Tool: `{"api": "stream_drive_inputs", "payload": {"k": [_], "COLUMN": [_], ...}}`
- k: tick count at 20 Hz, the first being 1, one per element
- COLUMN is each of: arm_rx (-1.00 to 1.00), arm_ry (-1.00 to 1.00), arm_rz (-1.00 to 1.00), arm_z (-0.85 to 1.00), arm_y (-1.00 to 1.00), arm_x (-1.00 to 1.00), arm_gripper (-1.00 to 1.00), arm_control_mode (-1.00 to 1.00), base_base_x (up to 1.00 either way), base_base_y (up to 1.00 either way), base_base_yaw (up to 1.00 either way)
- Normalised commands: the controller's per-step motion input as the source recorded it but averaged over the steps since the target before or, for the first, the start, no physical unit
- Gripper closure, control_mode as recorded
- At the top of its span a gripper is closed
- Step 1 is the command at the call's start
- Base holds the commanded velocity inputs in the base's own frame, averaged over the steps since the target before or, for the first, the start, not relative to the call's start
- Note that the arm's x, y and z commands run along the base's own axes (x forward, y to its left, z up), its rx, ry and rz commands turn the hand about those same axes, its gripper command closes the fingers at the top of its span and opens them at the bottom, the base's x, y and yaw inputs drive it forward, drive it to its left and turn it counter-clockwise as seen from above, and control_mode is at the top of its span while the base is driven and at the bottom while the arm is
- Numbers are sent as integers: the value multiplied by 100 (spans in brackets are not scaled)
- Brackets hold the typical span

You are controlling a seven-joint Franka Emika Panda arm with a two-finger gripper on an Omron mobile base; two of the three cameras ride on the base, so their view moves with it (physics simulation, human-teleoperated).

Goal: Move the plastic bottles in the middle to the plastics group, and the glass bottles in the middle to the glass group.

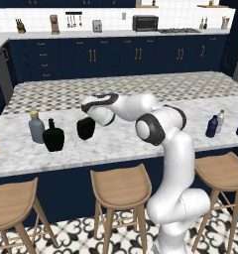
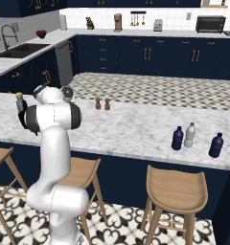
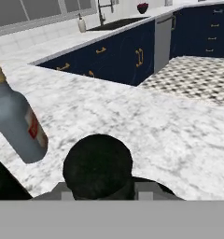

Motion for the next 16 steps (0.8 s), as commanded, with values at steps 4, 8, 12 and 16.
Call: {"api": "stream_drive_inputs", "payload": {"k": [4, 8, 12, 16], "arm_rx": [0, 3, 4, 8], "arm_ry": [-13, 0, 0, 1], "arm_rz": [0, 0, 0, 0], "arm_z": [0, 1, 8, 16], "arm_y": [43, 44, 35, 35], "arm_x": [19, 1, 12, 7], "arm_gripper": [100, 100, 100, 100], "arm_control_mode": [-100, -100, -100, -100], "base_base_x": [0, 0, 0, 0], "base_base_y": [0, 0, 0, 0], "base_base_yaw": [0, 0, 0, 0]}}
